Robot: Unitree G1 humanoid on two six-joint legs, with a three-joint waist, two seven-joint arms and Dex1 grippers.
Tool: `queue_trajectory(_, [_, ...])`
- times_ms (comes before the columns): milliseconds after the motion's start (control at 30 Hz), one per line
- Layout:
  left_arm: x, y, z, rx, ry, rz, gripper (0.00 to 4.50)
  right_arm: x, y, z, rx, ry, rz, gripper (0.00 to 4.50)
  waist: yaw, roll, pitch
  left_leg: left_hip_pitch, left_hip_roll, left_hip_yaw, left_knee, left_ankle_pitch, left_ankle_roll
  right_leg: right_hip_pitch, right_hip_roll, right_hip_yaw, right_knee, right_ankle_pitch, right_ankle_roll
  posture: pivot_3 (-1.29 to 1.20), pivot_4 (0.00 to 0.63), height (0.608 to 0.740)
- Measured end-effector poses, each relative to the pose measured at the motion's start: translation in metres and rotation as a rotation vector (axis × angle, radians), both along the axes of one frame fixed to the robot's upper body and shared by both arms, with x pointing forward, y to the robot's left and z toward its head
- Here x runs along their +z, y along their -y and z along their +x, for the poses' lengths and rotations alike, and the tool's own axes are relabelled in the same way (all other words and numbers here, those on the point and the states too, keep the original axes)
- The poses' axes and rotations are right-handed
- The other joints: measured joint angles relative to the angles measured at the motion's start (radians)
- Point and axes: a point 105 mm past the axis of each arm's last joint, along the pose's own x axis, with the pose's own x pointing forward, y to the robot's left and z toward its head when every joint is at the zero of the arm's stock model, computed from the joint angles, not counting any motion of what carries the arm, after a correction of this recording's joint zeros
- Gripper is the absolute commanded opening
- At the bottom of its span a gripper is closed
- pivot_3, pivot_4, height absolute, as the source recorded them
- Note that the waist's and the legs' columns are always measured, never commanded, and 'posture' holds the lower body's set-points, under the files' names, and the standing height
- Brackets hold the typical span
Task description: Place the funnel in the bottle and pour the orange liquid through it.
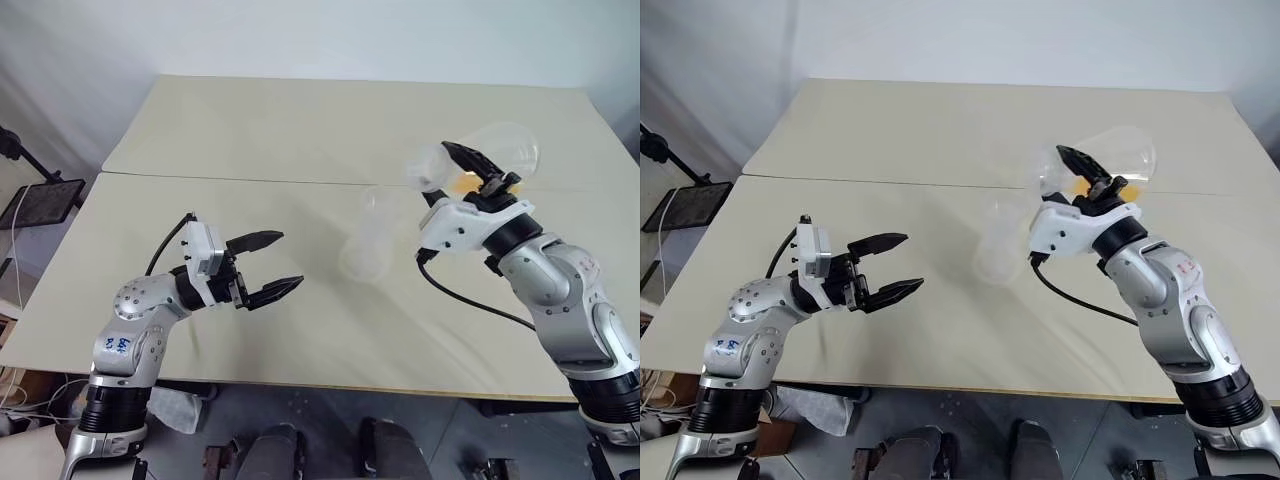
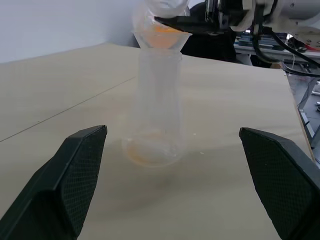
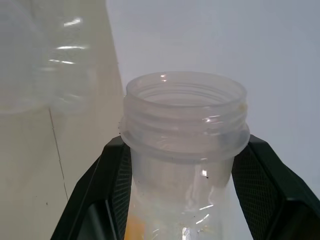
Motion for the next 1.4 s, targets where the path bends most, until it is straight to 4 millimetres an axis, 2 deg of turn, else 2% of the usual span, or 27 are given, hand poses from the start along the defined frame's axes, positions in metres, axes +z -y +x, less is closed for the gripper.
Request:
queue_trajectory(533, [0.000, 0.001, 0.000, 0.000, 0.001, -0.006, 4.50, -0.002, -0.007, 0.001, -0.008, 0.101, -0.198, 2.43, -0.001, 0.000, 0.000, 0.000, 0.000, 0.000, 0.000, 0.000, 0.000, 0.000, 0.000, 0.000, 0.000, 0.000, 0.000, 0.00, 0.150, 0.740])
queue_trajectory(1067, [0.001, 0.001, 0.000, 0.003, 0.002, -0.008, 4.50, -0.003, -0.015, -0.001, 0.015, 0.166, -0.269, 2.43, -0.003, 0.000, 0.000, 0.000, 0.000, 0.000, 0.000, 0.000, -0.001, 0.000, 0.000, 0.000, -0.001, 0.000, 0.000, 0.00, 0.150, 0.740])
queue_trajectory(1400, [0.002, 0.002, 0.000, 0.010, 0.007, -0.009, 4.50, -0.006, -0.009, 0.003, 0.001, 0.196, -0.318, 2.43, -0.007, 0.000, 0.000, 0.000, 0.001, 0.000, 0.000, 0.000, -0.001, 0.000, 0.000, 0.000, 0.000, 0.000, 0.000, 0.00, 0.150, 0.740])
